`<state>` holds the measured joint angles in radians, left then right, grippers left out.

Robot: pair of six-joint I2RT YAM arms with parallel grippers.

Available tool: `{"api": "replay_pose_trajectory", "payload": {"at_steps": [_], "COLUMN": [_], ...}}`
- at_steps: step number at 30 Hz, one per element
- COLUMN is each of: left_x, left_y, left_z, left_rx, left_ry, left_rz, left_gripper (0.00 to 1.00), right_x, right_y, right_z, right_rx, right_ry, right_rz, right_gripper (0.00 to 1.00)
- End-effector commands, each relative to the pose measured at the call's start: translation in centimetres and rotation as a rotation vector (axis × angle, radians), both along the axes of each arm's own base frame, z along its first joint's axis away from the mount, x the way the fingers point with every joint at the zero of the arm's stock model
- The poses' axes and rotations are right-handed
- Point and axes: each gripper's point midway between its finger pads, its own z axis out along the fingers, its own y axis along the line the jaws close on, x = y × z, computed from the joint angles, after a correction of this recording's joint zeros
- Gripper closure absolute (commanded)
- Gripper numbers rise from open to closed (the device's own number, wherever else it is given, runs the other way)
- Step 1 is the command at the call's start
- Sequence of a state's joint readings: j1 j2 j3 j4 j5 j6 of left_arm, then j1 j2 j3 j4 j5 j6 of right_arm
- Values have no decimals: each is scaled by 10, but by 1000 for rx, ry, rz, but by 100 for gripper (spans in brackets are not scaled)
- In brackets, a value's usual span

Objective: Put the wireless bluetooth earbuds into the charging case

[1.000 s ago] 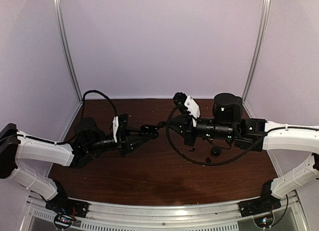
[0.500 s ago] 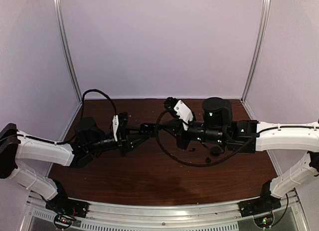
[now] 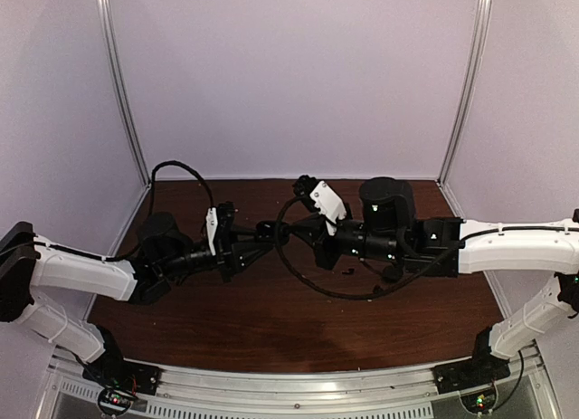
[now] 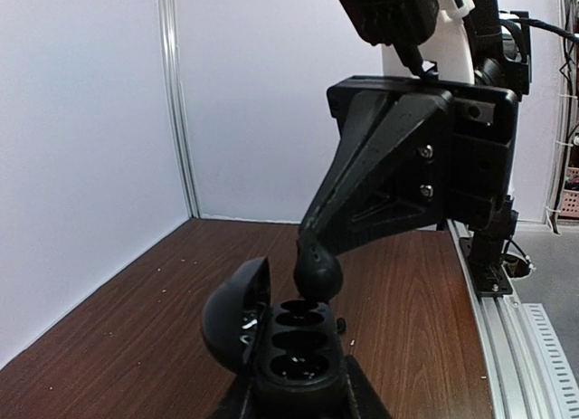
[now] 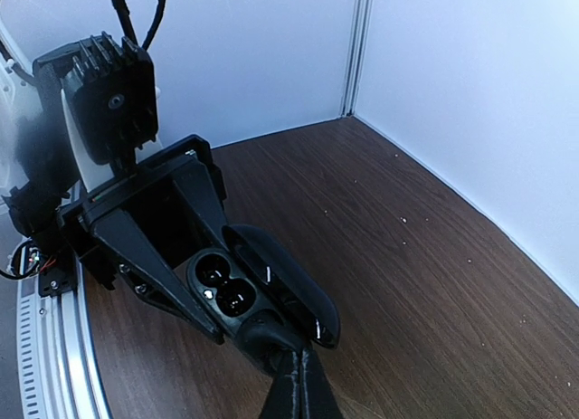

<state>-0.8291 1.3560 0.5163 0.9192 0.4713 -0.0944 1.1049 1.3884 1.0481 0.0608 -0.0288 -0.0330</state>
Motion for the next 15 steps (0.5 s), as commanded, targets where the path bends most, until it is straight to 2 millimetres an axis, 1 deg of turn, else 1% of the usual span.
{"api": "replay_pose_trajectory", "payload": {"at_steps": [1, 6, 15], "left_x": [1, 0, 1], "left_y": [-5, -5, -4], "left_z": [21, 23, 24], "left_rx": [-51, -54, -56], "left_ry": [-64, -69, -73], "left_rz": [0, -1, 7], "left_gripper": [100, 100, 100], "right_x": [1, 4, 2], "right_y": [5, 5, 6], "right_z": [10, 4, -5], "right_rx": [26, 0, -54], "right_ry": [-4, -9, -25], "right_rz": [-15, -43, -68], "right_gripper": [100, 100, 100]}}
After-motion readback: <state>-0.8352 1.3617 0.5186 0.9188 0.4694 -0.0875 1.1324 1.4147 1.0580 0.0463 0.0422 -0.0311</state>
